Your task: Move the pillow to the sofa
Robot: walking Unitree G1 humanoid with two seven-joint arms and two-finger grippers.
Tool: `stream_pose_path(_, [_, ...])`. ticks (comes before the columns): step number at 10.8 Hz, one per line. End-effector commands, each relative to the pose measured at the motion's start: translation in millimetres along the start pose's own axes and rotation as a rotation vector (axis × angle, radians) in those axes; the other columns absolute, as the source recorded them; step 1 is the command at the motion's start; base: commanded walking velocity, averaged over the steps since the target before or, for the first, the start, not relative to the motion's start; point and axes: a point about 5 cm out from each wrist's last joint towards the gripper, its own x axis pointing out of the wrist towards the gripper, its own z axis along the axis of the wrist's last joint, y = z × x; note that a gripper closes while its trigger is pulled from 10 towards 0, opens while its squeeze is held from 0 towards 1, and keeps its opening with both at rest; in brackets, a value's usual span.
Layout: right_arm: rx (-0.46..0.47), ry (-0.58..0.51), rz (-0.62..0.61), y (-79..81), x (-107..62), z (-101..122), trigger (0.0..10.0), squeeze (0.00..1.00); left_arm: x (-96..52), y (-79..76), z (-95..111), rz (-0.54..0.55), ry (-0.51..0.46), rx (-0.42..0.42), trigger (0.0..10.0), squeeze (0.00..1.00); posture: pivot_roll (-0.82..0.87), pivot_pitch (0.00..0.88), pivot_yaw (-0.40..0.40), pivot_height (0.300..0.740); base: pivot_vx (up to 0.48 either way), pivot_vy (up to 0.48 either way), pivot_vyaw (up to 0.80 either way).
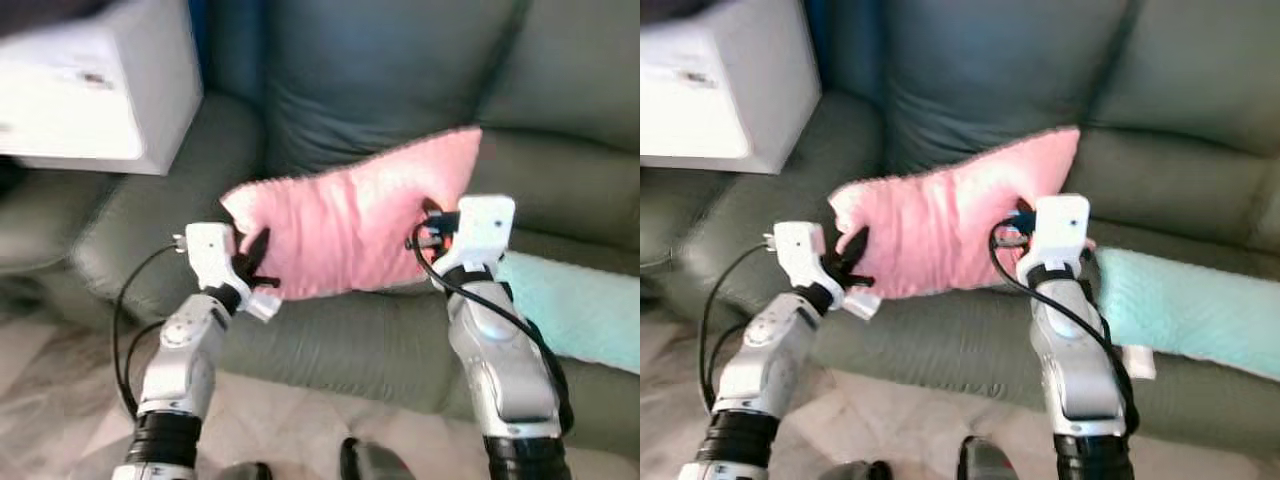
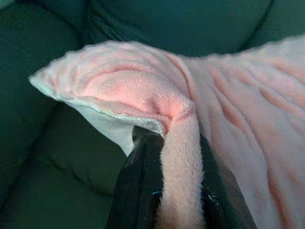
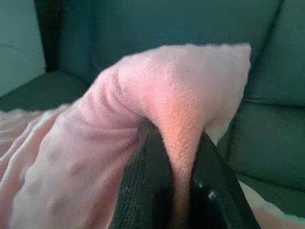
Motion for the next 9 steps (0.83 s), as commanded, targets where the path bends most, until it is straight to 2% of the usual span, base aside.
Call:
stream_pose_path(1, [-0.008, -0.015, -0.019, -6.0, -2.0, 2.6, 10.0, 0.0, 2.7, -11.8, -4.0, -0.047, 0.009, 0.009, 10.0, 0.0, -0.11, 0.201, -0.058, 0.74, 0.0, 0.0, 0.0])
stream_pose_path(6, [0.0, -0.005, -0.053, -10.6, -4.8, -0.2, 10.0, 0.0, 11.2, -10.0, -7.6, -0.053, 0.007, 0.037, 10.0, 0.0, -0.12, 0.206, -0.053, 0.74, 0.0, 0.0, 0.0])
stream_pose_path(7, [0.023, 0.013, -0.09, -17.7, -7.4, -6.7, 10.0, 0.0, 15.3, -9.6, -10.1, -0.053, 0.0, 0.057, 10.0, 0.0, -0.12, 0.213, -0.045, 0.74, 0.0, 0.0, 0.0])
stream_pose_path(9, [0.046, 0.079, -0.162, -31.6, -16.8, -27.0, 10.0, 0.0, 16.5, 0.8, -18.0, -0.039, 0.015, 0.089, 10.0, 0.0, -0.12, 0.241, -0.028, 0.74, 0.0, 0.0, 0.0])
